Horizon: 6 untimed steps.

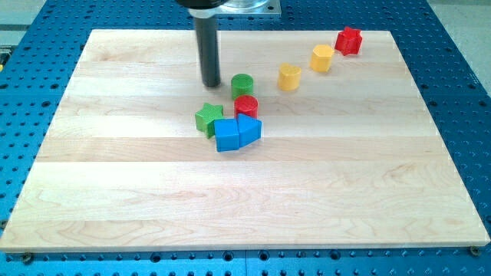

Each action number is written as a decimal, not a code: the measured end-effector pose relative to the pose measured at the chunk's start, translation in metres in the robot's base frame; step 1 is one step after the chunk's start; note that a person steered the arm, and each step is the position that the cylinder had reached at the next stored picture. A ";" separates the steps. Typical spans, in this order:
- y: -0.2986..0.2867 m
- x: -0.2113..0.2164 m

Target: Slide down the green star

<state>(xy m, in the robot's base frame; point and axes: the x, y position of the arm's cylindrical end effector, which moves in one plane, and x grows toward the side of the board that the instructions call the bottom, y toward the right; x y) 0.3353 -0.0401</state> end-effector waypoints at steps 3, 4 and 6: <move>-0.017 0.031; -0.036 0.079; -0.045 0.215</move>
